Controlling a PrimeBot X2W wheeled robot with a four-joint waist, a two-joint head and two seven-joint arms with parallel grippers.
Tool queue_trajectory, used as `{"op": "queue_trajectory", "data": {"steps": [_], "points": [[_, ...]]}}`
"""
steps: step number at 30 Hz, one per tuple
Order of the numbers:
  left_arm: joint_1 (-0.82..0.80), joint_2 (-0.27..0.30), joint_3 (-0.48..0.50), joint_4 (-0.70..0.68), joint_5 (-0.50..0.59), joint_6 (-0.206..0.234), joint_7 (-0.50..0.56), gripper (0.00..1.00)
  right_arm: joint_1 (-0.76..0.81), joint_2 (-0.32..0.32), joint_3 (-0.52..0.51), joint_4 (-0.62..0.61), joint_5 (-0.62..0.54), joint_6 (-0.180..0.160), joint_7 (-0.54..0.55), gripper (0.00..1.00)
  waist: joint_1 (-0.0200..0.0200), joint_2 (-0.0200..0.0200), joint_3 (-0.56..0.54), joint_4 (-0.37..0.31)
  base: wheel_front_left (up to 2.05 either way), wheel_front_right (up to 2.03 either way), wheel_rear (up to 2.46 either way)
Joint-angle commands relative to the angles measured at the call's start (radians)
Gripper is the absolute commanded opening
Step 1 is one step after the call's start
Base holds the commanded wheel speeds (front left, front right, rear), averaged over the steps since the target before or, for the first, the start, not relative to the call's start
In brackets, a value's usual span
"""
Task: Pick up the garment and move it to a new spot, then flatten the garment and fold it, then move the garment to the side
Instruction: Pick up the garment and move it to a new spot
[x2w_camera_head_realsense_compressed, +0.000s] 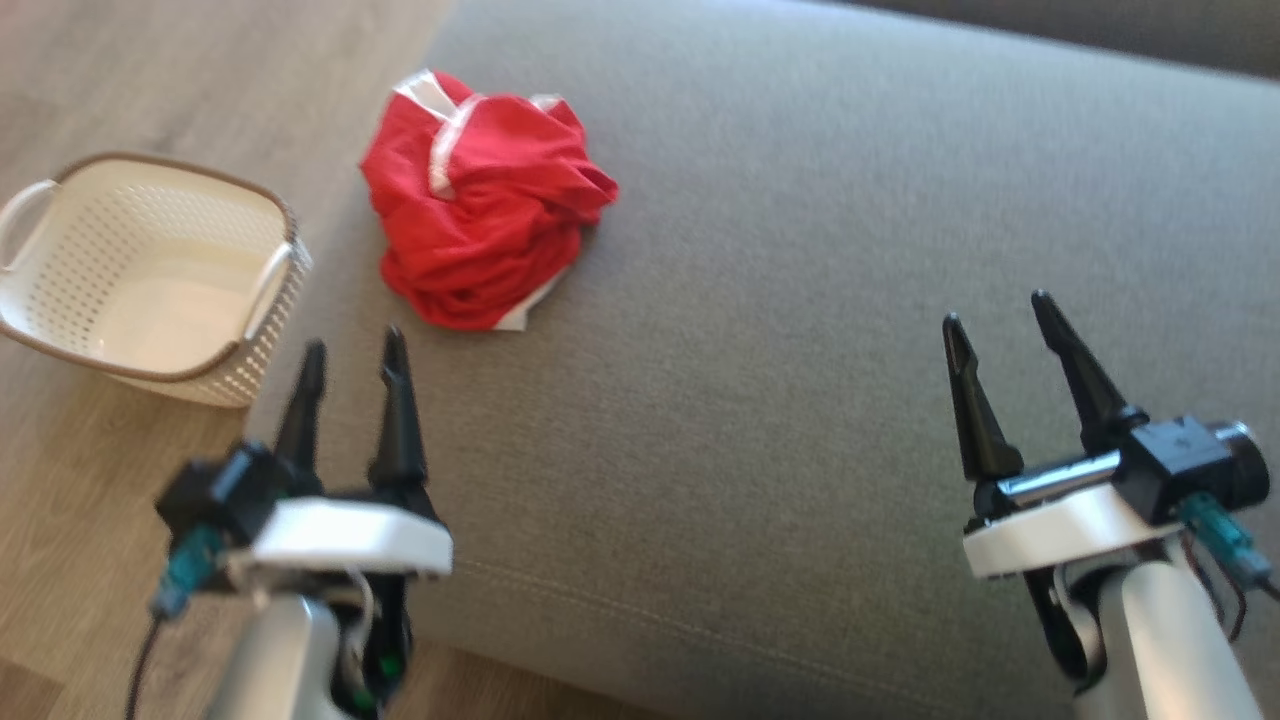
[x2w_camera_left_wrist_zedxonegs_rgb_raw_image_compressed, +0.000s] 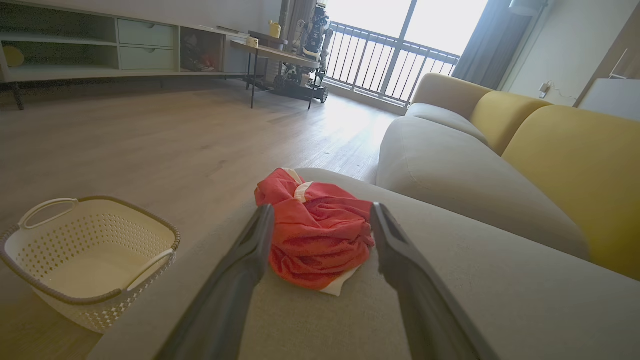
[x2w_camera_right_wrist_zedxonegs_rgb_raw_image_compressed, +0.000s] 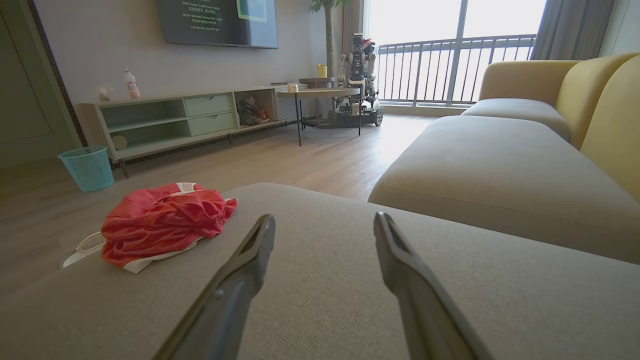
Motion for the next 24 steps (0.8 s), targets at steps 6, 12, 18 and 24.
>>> {"op": "queue_trajectory", "data": {"steps": [6,12,18,24], "points": [[-0.218,0.015,0.086,0.143,0.033,-0.051,-0.005,1.0,-0.081,-0.023,0.02,-0.093,-0.031,0.0,0.035,1.0,0.0,0.0,0.16,-0.082,0.0,0.0,0.0],[-0.4,0.068,0.082,0.353,0.069,-0.077,0.006,1.0,-0.105,-0.046,0.023,-0.126,-0.037,0.0,0.052,1.0,0.0,0.0,0.235,-0.123,0.0,0.0,0.0],[-0.524,0.098,0.099,0.486,0.067,-0.072,0.014,1.0,-0.119,-0.05,0.025,-0.143,-0.042,0.0,0.057,1.0,0.0,0.0,0.272,-0.152,0.0,0.0,0.0],[-0.636,0.13,0.094,0.607,0.073,-0.083,0.023,1.0,-0.129,-0.053,0.02,-0.154,-0.046,0.0,0.059,1.0,0.0,0.0,0.3,-0.177,0.0,0.0,0.0]]}}
